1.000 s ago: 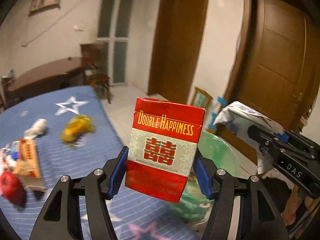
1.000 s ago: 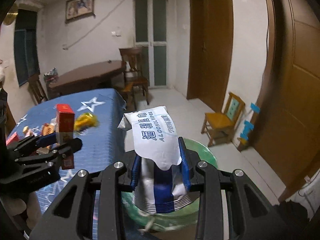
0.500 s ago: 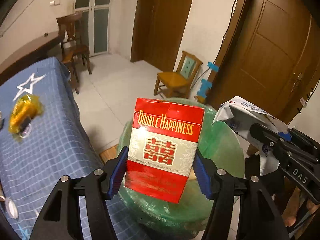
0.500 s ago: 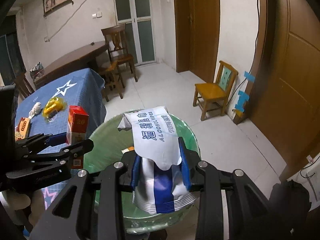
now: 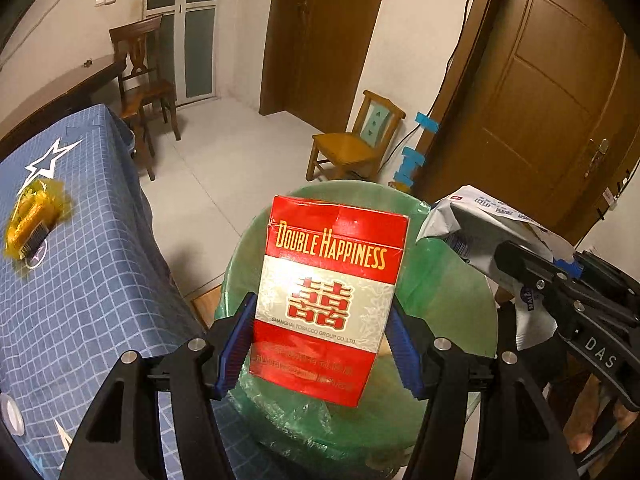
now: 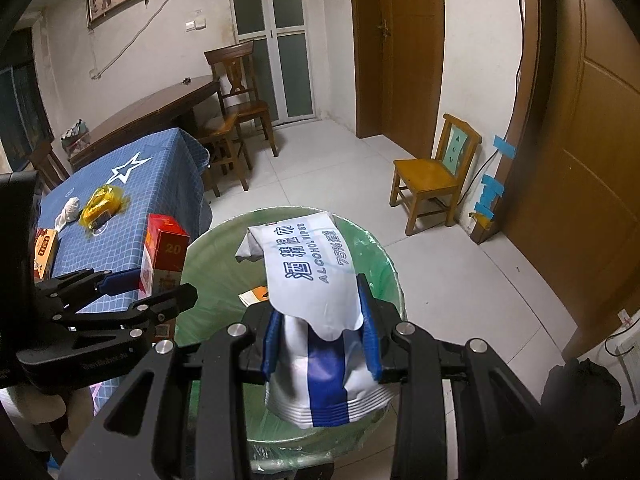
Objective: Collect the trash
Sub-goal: 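Open both tools over the green bin to drop both packs, then move both open tools back over the table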
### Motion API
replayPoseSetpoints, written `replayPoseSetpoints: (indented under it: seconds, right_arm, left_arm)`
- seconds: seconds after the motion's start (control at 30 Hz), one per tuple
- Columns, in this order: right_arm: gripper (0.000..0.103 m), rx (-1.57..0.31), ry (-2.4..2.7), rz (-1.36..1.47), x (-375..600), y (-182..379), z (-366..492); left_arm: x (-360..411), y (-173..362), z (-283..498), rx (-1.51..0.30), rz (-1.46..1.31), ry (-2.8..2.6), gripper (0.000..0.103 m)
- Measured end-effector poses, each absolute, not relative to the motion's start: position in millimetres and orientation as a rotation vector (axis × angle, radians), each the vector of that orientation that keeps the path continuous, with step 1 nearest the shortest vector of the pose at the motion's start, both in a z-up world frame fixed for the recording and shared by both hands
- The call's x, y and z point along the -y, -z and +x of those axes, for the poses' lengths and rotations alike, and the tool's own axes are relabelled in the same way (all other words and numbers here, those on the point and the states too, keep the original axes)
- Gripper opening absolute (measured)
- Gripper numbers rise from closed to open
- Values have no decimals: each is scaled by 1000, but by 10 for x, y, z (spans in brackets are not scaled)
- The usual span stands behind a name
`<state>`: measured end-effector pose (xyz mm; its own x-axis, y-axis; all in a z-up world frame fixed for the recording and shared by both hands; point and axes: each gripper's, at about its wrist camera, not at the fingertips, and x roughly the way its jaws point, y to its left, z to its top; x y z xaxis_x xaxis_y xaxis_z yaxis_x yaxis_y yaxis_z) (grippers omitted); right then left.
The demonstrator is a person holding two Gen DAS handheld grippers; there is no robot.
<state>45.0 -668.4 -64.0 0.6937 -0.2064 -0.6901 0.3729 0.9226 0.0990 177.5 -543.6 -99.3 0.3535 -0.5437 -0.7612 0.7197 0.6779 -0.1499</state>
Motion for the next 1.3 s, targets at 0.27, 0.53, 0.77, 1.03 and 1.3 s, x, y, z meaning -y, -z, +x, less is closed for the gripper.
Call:
replayPoseSetpoints:
  seconds: [0.27, 0.53, 0.77, 1.03, 1.3]
  right_arm:
    - [62, -715, 325, 274, 6735, 624, 426]
    - [62, -687, 332, 304, 6746, 598, 322]
    - [62, -668, 321, 301, 6633, 539, 260]
    - [62, -564, 206, 242, 5972, 406, 13]
    - [64, -552, 1, 198, 5150, 329, 205]
  left_arm:
    - [5318, 923, 1738, -861, 225, 793, 89]
    - [5161, 949, 1772, -875, 213, 787, 90]
    - [5001, 909, 1670, -858, 217, 794, 90]
    - [4189, 711, 1605, -797, 220, 764, 90]
    - [2851, 411, 1815, -765, 135, 644, 90]
